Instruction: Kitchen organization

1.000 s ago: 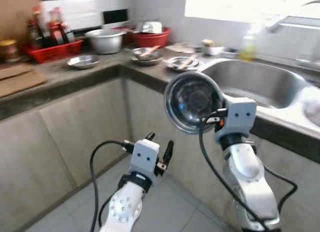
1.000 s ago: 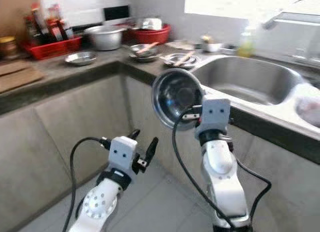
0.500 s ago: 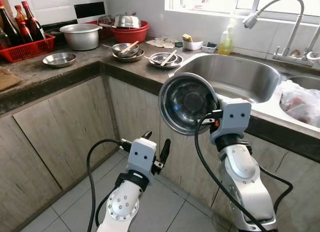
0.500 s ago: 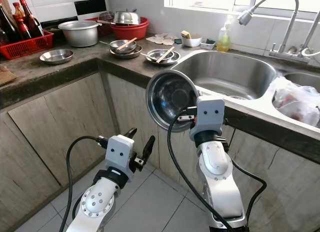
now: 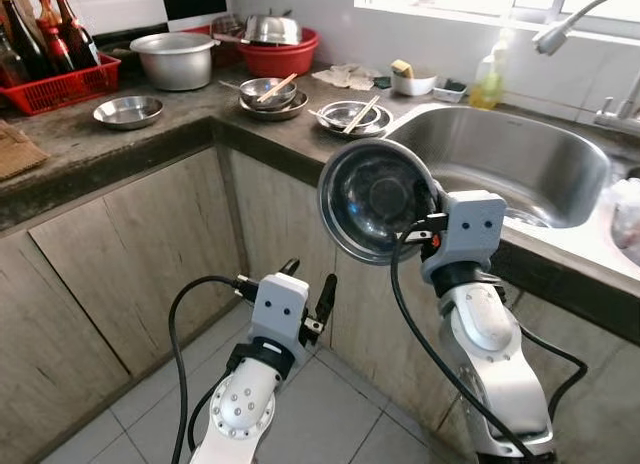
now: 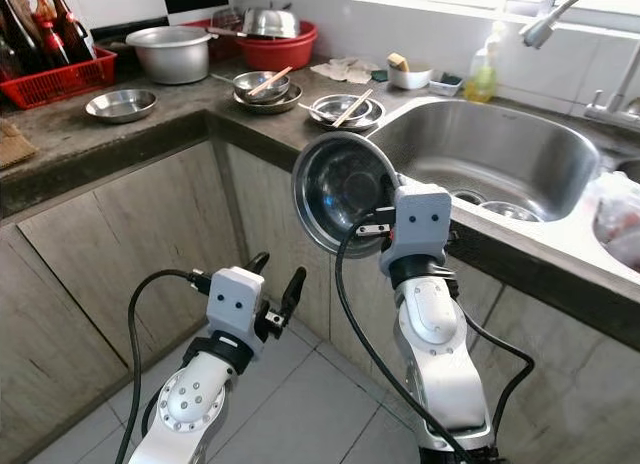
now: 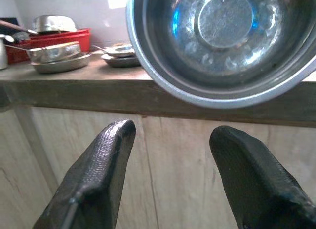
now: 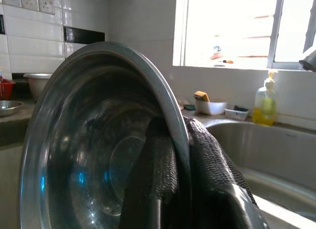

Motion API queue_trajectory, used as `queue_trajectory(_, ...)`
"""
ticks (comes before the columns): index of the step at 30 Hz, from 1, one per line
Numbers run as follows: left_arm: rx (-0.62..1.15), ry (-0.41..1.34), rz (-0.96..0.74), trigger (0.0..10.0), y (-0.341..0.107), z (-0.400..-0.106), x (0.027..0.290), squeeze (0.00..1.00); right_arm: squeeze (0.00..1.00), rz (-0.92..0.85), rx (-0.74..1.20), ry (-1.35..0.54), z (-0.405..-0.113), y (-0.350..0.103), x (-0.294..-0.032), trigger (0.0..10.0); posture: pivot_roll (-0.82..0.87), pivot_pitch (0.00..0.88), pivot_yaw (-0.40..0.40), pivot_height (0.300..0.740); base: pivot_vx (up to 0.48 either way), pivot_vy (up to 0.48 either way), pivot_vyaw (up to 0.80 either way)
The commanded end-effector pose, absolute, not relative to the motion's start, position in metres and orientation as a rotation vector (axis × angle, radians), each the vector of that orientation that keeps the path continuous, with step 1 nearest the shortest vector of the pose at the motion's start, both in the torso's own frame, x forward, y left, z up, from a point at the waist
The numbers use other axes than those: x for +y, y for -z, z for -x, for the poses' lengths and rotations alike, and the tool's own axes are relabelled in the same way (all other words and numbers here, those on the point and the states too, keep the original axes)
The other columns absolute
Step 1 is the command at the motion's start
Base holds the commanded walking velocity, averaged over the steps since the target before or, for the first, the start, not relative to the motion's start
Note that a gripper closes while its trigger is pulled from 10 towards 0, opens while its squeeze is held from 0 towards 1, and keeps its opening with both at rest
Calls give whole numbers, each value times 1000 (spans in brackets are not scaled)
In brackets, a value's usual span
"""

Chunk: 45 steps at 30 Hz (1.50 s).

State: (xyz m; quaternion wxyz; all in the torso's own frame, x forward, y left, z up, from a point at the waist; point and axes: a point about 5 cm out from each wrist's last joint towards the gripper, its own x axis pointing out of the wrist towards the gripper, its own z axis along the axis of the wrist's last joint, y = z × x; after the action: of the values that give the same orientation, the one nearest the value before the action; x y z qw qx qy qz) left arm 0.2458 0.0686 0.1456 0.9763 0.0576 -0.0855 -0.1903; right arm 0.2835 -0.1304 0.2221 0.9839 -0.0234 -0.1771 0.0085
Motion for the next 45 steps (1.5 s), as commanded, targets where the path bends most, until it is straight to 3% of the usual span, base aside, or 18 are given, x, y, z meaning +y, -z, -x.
queue_trajectory(1,-190,377,-113,10000,-150,-246,69,0,0,36,-388,-18,-284,-230,-130,10000,68,0,-31,740,371,0,0)
queue_trajectory(17,-184,379,-118,10000,-149,-247,71,0,0,35,-400,10,-289,-235,-137,10000,62,0,-31,740,376,0,0)
queue_trajectory(23,-182,382,-119,10000,-147,-246,71,0,0,27,-385,12,-290,-233,-139,10000,63,0,-28,740,381,0,-684)
queue_trajectory(45,-163,381,-116,10000,-144,-247,71,0,0,60,-323,-16,-298,-226,-136,10000,60,0,-32,740,352,0,-98)
